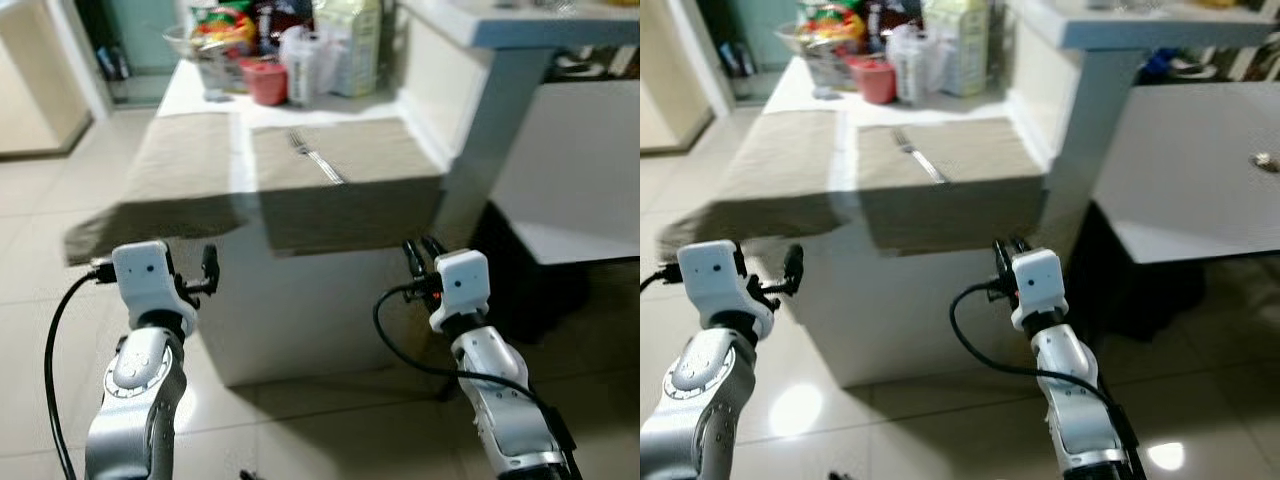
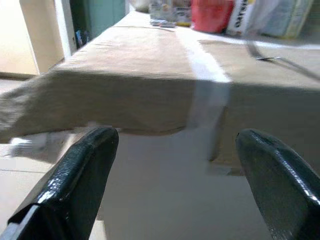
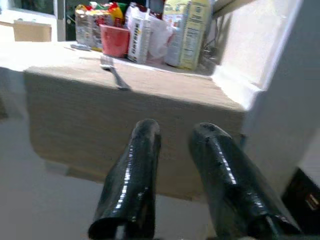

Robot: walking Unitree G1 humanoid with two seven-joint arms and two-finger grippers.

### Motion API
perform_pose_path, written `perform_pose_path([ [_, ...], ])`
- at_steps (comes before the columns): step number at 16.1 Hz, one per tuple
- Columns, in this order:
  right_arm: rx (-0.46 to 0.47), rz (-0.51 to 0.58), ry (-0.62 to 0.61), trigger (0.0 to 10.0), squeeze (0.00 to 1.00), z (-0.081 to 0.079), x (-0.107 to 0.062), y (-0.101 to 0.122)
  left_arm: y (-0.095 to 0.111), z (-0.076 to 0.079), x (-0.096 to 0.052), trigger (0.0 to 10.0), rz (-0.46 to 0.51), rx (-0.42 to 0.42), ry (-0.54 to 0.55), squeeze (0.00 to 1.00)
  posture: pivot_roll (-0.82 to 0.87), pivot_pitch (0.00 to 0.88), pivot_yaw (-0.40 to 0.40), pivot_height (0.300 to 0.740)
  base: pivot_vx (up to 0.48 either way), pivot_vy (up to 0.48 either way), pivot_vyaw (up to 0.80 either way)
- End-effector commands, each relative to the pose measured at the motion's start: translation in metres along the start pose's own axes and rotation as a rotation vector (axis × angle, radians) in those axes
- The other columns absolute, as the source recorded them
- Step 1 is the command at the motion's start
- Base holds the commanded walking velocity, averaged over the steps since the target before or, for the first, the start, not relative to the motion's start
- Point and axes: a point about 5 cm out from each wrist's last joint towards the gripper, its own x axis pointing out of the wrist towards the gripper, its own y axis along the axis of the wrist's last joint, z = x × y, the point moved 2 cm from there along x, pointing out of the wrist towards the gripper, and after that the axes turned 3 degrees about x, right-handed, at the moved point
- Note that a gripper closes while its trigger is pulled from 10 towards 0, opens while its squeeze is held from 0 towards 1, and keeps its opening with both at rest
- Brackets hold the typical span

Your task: Setting the table

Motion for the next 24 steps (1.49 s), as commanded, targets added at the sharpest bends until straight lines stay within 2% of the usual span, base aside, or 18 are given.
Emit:
perform_pose_path([
  [1, -0.007, -0.027, -0.008, 10.0, 1.0, 0.006, 0.001, -0.003, 0.0, 0.005, 0.002, 10.0, -0.005, -0.015, -0.004, 0.0, -0.09, 0.0, 0.05, 0.74, 0.0, 0.0, 0.0],
  [8, -0.057, -0.041, 0.016, 10.0, 1.0, 0.007, 0.003, -0.004, 0.002, 0.008, 0.005, 10.0, 0.009, -0.018, 0.019, 0.0, -0.09, 0.002, 0.035, 0.74, 0.0, 0.0, 0.0],
  [9, -0.071, -0.047, 0.006, 10.0, 0.8, 0.008, 0.005, -0.005, 0.003, 0.008, 0.006, 10.0, 0.016, -0.016, 0.02, 0.0, -0.09, 0.002, 0.035, 0.74, 0.0, 0.0, 0.0],
  [10, -0.08, -0.041, 0.005, 10.0, 0.0, 0.008, 0.006, -0.004, 0.003, 0.008, 0.006, 10.0, 0.019, -0.013, 0.022, 0.0, -0.09, 0.0, 0.035, 0.74, 0.0, 0.0, 0.0],
  [12, -0.103, -0.049, -0.007, 10.0, 0.0, 0.011, 0.007, -0.005, 0.004, 0.009, 0.006, 10.0, 0.027, -0.009, 0.023, 0.0, -0.08, 0.0, 0.034, 0.74, 0.0, 0.0, 0.0],
  [15, -0.083, -0.042, 0.0, 10.0, 0.0, 0.008, 0.007, -0.004, 0.008, 0.012, 0.005, 10.0, 0.046, 0.005, 0.009, 0.0, -0.08, 0.0, 0.038, 0.74, 0.0, 0.0, 0.0],
  [16, -0.074, -0.019, -0.012, 10.0, 0.04, 0.009, 0.007, -0.002, 0.007, 0.012, 0.005, 10.0, 0.045, 0.006, 0.009, 0.0, -0.08, 0.0, 0.039, 0.74, 0.0, 0.0, 0.0],
  [17, -0.066, -0.017, 0.007, 10.0, 1.0, 0.008, 0.005, -0.002, 0.006, 0.012, 0.005, 10.0, 0.042, 0.007, 0.01, 0.0, -0.08, 0.0, 0.039, 0.74, 0.0, 0.0, 0.0],
  [20, -0.059, -0.036, -0.007, 10.0, 1.0, 0.007, 0.004, -0.006, 0.004, 0.011, 0.005, 10.0, 0.036, 0.009, 0.011, 0.0, -0.09, 0.0, 0.043, 0.74, 0.0, 0.0, 0.0],
  [22, -0.096, -0.045, -0.039, 10.0, 1.0, 0.009, 0.005, -0.006, 0.004, 0.013, 0.005, 10.0, 0.034, 0.026, -0.009, 0.0, -0.09, 0.0, 0.048, 0.74, 0.0, 0.0, 0.0],
  [23, -0.094, -0.043, -0.043, 10.0, 0.0, 0.01, 0.006, -0.006, 0.004, 0.015, 0.006, 10.0, 0.035, 0.033, -0.02, 0.0, -0.1, 0.0, 0.049, 0.74, 0.0, 0.0, 0.0],
  [24, -0.089, -0.045, -0.041, 10.0, 0.0, 0.01, 0.005, -0.006, 0.005, 0.017, 0.006, 10.0, 0.04, 0.035, -0.03, 0.0, -0.1, 0.0, 0.051, 0.74, 0.0, 0.0, 0.0],
])
